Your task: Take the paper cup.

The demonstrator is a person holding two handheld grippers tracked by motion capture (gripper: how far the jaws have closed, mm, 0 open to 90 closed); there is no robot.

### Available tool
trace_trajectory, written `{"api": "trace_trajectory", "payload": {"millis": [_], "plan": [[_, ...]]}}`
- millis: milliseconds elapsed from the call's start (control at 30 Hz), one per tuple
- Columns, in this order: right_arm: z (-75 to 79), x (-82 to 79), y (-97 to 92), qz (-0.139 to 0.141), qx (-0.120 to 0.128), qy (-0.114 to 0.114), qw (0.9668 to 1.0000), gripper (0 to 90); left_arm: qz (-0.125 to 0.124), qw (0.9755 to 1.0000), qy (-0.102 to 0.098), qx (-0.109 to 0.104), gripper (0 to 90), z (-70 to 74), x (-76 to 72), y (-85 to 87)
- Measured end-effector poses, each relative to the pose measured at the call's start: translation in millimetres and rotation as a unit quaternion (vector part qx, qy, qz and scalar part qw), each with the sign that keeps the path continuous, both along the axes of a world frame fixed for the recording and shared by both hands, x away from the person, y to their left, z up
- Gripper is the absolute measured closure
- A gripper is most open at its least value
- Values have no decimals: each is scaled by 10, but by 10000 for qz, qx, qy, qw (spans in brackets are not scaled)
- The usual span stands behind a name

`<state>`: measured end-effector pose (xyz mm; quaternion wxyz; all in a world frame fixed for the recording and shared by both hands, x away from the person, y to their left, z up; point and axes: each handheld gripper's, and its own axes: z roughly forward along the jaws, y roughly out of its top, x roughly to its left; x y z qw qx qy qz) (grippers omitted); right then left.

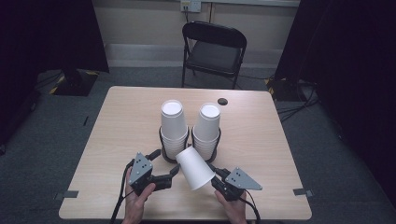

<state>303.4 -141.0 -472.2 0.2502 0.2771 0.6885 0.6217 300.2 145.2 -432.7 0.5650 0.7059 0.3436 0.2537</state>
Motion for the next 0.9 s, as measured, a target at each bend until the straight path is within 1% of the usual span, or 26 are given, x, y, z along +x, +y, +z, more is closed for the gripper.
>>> {"api": "trace_trajectory", "payload": {"millis": [33,100,200,233,267,300,333,400,433,467,500,567,667,733,767,800,867,900], "plan": [[8,-1,-4,-19,-45,44,10000,858,-30,10000,-29,69,162,-9,-2,4],[21,0,-21,-13,-93,126,9999,859,-95,9999,-23,120,159,-29,-9,10],[36,7,-48,0,-186,261,9995,858,-290,9995,-51,109,157,-53,-19,17],[43,14,-65,21,-187,327,9993,858,-370,9993,-29,98,159,-57,-20,17],[50,22,-78,49,-168,382,9991,858,-456,9990,10,38,160,-62,-14,18],[62,25,-88,66,-197,434,9988,858,-445,9990,40,-4,156,-66,-11,17],[76,27,-97,80,-247,480,9985,858,-442,9990,37,1,158,-69,-11,17],[103,26,-110,66,-318,525,9981,858,-536,9986,39,-14,158,-80,-15,12],[118,27,-116,95,-308,570,9979,859,-655,9978,-3,63,157,-87,-24,18],[139,30,-123,97,-354,612,9974,859,-716,9974,-28,106,157,-92,-33,22],[151,33,-125,95,-370,619,9973,859,-772,9969,-98,132,156,-99,-49,27],[189,47,-127,147,-420,705,9965,858,-745,9968,-222,185,156,-102,-72,33],[240,62,-110,219,-550,802,9950,858,-808,9955,-364,324,156,-108,-95,27],[267,70,-95,312,-598,878,9939,859,-843,9939,-466,534,155,-110,-113,17],[280,76,-87,360,-600,935,9932,859,-887,9931,-493,593,155,-111,-117,13],[295,82,-79,386,-637,993,9923,858,-930,9926,-501,605,155,-113,-124,4],[328,103,-65,429,-738,1114,9901,859,-982,9910,-546,725,156,-115,-138,-13],[345,117,-63,465,-792,1177,9888,858,-999,9901,-549,818,157,-118,-145,-28]]}}
